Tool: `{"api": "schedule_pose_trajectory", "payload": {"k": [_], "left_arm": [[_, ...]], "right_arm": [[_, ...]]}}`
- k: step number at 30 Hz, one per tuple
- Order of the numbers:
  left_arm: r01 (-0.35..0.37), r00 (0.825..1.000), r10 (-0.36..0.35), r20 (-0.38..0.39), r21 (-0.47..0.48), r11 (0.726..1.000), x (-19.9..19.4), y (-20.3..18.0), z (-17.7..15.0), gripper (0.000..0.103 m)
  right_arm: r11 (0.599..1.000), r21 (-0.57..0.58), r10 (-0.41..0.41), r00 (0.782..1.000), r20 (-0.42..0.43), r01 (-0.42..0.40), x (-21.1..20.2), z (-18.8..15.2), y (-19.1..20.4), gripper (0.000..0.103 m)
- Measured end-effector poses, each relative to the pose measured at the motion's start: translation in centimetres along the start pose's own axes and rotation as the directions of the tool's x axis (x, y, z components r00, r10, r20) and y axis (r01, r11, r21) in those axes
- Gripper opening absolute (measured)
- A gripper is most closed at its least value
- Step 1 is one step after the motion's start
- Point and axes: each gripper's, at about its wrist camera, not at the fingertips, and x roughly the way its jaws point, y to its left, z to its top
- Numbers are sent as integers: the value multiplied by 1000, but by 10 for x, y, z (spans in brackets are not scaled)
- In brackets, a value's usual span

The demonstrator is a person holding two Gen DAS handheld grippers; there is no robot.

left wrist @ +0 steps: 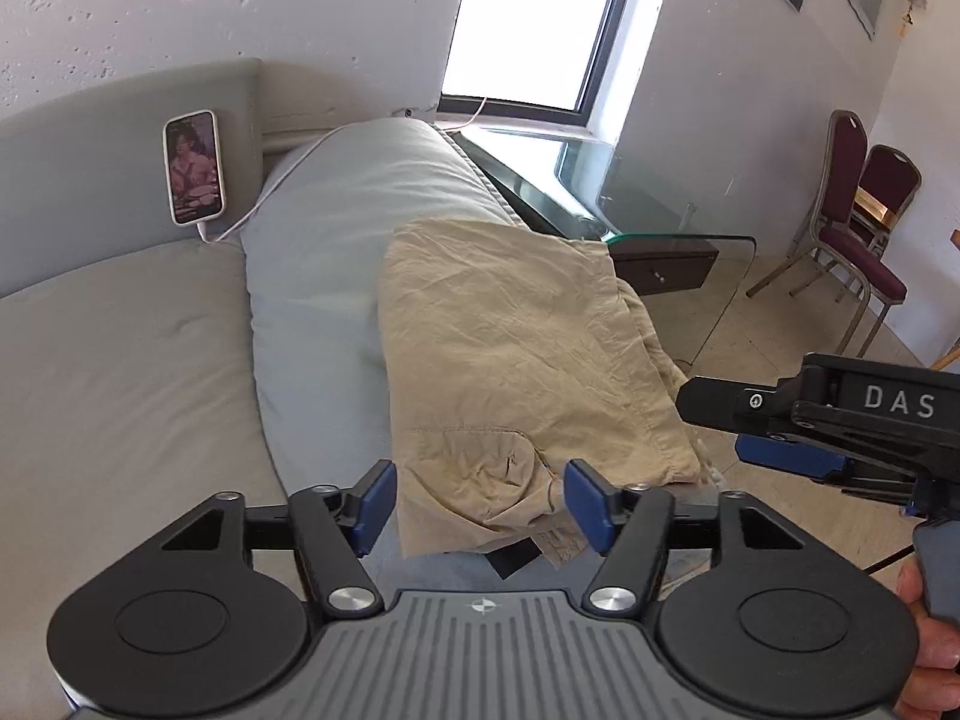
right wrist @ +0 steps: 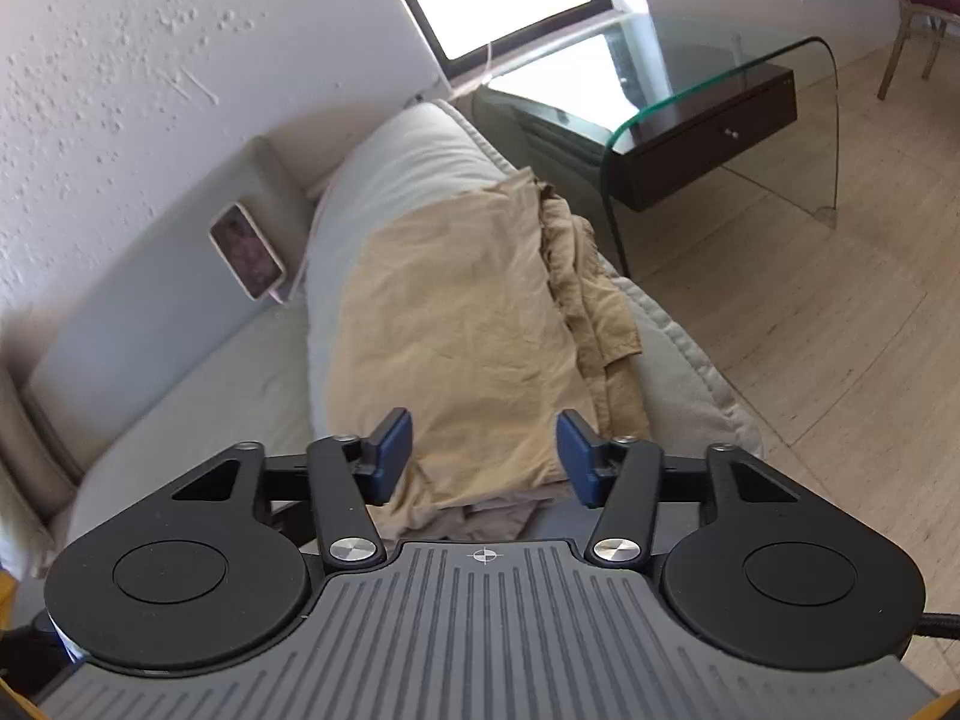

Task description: Fold clothes

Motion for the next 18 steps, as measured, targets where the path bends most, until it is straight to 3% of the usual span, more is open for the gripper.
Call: {"api": "schedule_pose_trajectory", "payload": {"k": [1, 3, 6, 7, 9, 12, 18], "left_arm": [[-5, 1000, 5, 16, 1, 1000, -10, -1, 2, 68], [-12, 999, 12, 48, 0, 1000, -30, -2, 4, 85], [-27, 997, 27, 75, -6, 1000, -51, -3, 6, 101], [-38, 997, 39, 69, -11, 999, -56, -4, 5, 102], [-39, 998, 40, 47, -19, 999, -62, -6, 4, 102], [0, 1000, 1, 18, -57, 998, -67, -8, 3, 102], [-21, 1000, 22, 15, -81, 997, -72, -13, -3, 102]], "right_arm": [[999, 20, 31, 999, -5, -31, -9, 0, 3, 64], [994, 54, 99, 994, -44, -97, -21, 2, 9, 66], [993, 44, 111, 990, -84, -108, -38, 3, 22, 72], [995, 24, 99, 991, -87, -97, -45, 2, 26, 78], [998, -27, 62, 994, -91, -65, -59, -2, 35, 82], [994, -108, -14, 997, -75, 6, -79, -4, 46, 86], [983, -168, -80, 995, -63, 68, -107, -3, 53, 89]]}}
